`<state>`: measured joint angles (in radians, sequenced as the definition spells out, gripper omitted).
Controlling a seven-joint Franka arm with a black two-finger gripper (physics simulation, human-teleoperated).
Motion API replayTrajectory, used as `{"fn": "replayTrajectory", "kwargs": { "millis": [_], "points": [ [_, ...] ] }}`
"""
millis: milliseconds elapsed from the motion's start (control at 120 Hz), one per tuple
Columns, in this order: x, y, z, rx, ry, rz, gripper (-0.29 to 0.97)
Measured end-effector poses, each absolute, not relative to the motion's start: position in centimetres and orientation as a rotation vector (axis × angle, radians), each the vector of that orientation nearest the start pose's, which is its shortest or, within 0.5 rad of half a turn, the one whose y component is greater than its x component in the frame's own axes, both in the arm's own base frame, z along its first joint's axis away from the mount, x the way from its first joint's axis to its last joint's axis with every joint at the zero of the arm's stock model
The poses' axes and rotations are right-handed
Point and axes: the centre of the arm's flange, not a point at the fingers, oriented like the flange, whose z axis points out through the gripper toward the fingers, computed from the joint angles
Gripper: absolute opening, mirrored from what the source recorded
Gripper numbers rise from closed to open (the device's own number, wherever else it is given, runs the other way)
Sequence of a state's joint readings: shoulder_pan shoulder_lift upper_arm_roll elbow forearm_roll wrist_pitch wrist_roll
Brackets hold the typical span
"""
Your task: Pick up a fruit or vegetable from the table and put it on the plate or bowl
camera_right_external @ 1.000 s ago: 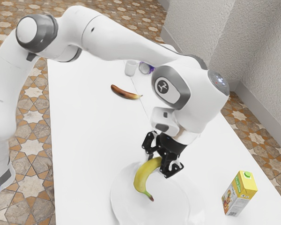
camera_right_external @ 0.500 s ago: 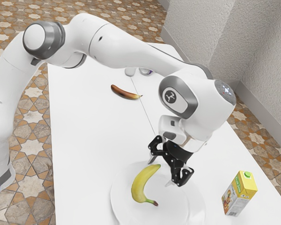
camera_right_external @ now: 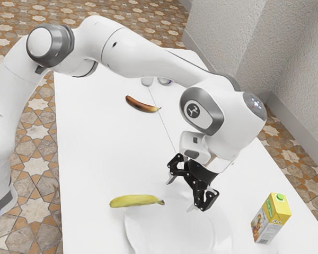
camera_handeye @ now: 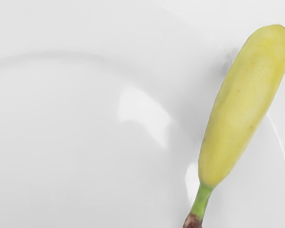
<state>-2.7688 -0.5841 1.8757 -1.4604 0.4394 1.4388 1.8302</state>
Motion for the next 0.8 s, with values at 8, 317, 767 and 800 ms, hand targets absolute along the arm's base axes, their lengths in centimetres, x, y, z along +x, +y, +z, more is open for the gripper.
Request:
{"fn": "replayTrajectory", "kwargs": {
  "millis": [8, 317, 767, 800],
  "points": [
    [52.1, -33.3, 50.3, -0.704, 3.257, 0.216, 0.68],
    [53.5, -31.3, 49.9, -0.766, 3.24, 0.227, 0.68],
    [55.6, -2.7, 69.9, -1.426, 2.702, 0.112, 0.68],
    [55.4, -2.7, 70.0, -1.426, 2.705, 0.121, 0.68]
  ]
}}
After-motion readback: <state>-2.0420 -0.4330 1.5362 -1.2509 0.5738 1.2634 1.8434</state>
